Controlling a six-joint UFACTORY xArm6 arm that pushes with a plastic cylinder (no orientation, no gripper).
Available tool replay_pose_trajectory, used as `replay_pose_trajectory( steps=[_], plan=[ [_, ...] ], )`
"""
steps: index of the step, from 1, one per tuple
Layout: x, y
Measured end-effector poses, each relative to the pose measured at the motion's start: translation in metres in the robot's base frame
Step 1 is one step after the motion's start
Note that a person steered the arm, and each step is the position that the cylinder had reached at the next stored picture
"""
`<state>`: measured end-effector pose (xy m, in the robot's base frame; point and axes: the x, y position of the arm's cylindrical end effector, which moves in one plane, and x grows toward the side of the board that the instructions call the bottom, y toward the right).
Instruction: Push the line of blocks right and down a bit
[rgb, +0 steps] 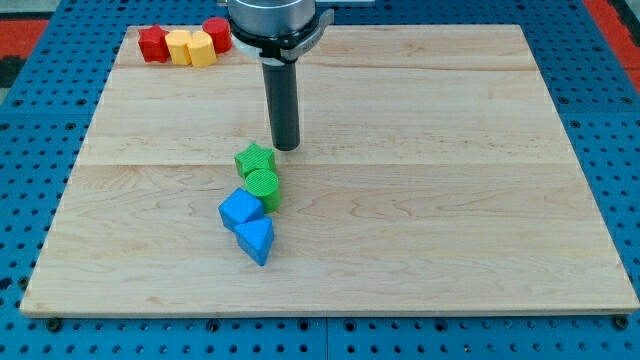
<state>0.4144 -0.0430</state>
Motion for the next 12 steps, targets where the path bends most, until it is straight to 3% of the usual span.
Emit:
replay_pose_trajectory(
  steps=[4, 5, 7, 9, 12],
  plan=[
    [-0.024, -0.021],
    [-0.03, -0.053],
    [-0.045, -0.173],
    [-0.095, -0.258],
    [-0.204, -0.258]
  ],
)
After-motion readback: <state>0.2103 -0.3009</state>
